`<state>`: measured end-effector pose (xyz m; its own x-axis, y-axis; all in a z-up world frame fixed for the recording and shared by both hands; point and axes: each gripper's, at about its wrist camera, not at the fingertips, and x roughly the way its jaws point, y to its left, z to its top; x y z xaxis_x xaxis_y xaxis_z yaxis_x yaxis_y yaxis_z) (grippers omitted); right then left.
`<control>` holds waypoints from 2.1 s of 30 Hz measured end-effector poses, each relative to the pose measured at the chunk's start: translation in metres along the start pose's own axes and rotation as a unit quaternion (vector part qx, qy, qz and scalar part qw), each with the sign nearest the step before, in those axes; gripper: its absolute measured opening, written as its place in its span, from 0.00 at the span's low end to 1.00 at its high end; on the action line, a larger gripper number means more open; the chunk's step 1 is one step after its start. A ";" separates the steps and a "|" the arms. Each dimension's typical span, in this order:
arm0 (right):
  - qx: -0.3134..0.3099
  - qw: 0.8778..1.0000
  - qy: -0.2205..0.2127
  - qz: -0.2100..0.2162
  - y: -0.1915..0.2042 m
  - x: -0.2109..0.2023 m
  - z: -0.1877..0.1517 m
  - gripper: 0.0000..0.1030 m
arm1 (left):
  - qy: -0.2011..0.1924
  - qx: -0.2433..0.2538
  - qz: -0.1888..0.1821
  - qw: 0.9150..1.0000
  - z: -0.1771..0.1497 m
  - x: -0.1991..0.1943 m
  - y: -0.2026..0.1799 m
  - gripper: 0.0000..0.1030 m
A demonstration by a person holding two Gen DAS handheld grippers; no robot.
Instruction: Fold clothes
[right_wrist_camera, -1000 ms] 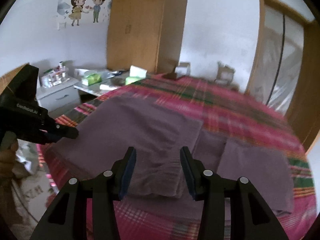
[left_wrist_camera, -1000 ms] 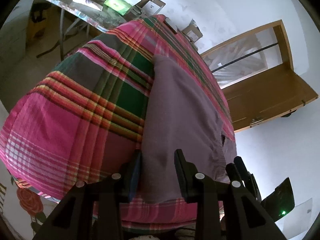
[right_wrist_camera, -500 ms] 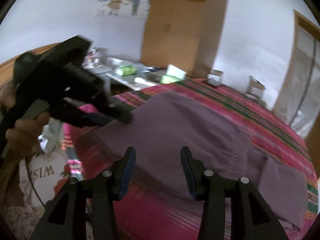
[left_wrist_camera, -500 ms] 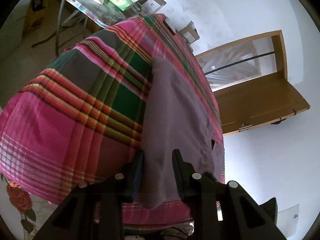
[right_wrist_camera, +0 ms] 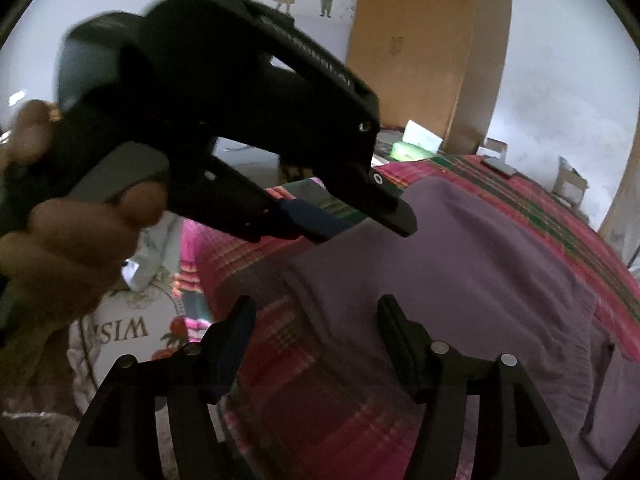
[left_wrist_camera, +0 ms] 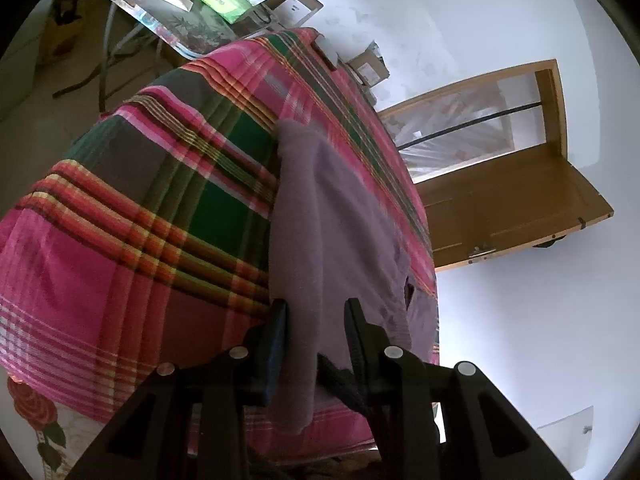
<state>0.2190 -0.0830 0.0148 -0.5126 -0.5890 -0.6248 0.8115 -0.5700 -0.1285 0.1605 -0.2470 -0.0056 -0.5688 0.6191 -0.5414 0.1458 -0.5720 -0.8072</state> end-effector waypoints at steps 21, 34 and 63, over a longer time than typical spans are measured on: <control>0.053 0.996 0.025 -0.067 -0.007 0.018 0.008 0.63 | -0.013 -0.001 0.026 1.000 0.026 0.006 0.004 0.33; 0.058 0.996 0.027 -0.056 -0.013 0.021 0.008 0.66 | 0.023 0.013 0.054 0.998 0.063 0.041 -0.002 0.33; 0.065 0.998 0.010 -0.022 -0.020 -0.003 0.005 0.15 | 0.026 0.022 0.049 0.998 0.078 0.048 -0.029 0.14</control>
<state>0.2030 -0.0729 0.0224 -0.5406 -0.5510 -0.6357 0.7442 -0.6657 -0.0558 0.0657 -0.2428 0.0104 -0.5111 0.5848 -0.6299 0.1631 -0.6535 -0.7391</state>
